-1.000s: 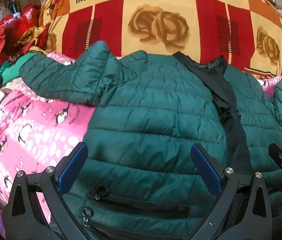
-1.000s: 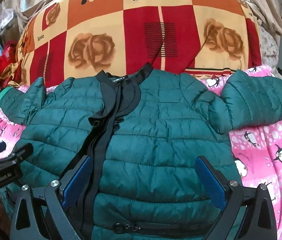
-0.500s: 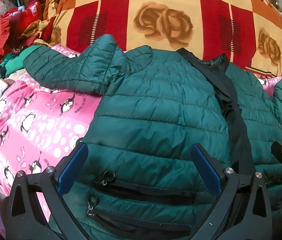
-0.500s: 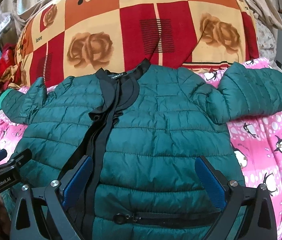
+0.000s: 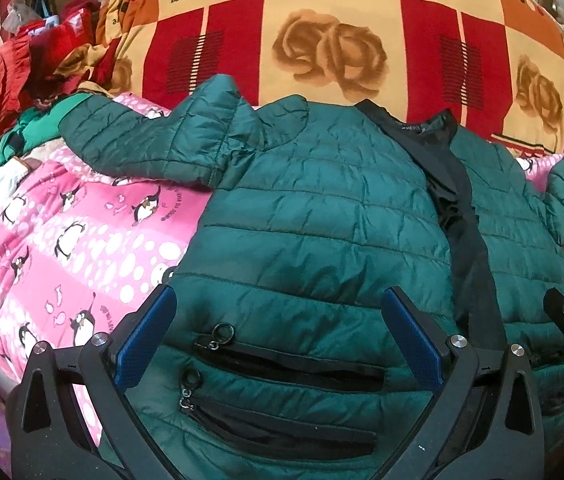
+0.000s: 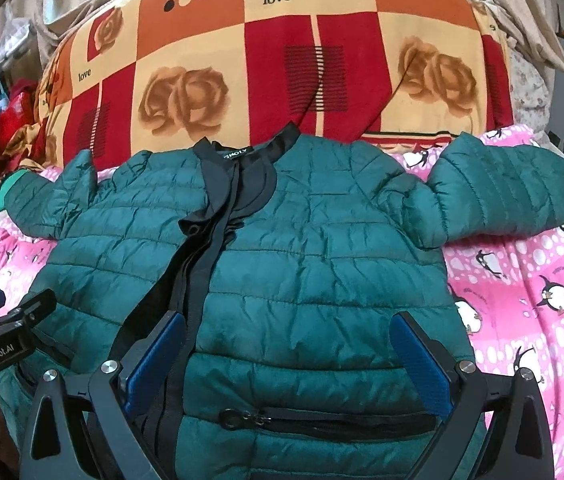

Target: Fold large clothes

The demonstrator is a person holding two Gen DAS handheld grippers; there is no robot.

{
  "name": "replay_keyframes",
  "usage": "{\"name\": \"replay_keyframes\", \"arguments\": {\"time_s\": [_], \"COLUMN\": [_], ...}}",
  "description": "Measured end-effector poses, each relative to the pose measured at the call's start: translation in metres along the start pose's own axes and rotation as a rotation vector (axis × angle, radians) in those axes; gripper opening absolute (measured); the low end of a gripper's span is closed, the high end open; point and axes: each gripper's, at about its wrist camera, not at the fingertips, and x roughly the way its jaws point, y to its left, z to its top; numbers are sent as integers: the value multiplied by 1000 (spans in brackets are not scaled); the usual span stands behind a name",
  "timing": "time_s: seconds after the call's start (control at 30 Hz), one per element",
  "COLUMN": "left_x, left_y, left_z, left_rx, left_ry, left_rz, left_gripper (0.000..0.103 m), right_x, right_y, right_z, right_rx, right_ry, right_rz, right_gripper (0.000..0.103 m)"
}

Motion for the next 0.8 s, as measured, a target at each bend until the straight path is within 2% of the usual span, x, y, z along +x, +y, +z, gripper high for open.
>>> {"name": "replay_keyframes", "arguments": {"time_s": [0.47,0.8], "left_x": [9,26], "left_y": [1,6], "left_z": [3,12], "left_rx": [2,-8], "left_ry": [1,16], "left_rz": [1,6], "left_gripper": [103,103], "right_x": [16,41], "right_y": [7,23], "right_z": [1,13], "right_rx": [-15,-42], "right_ry": [43,75], "right_rz": [5,21], "right_gripper": [101,101]}}
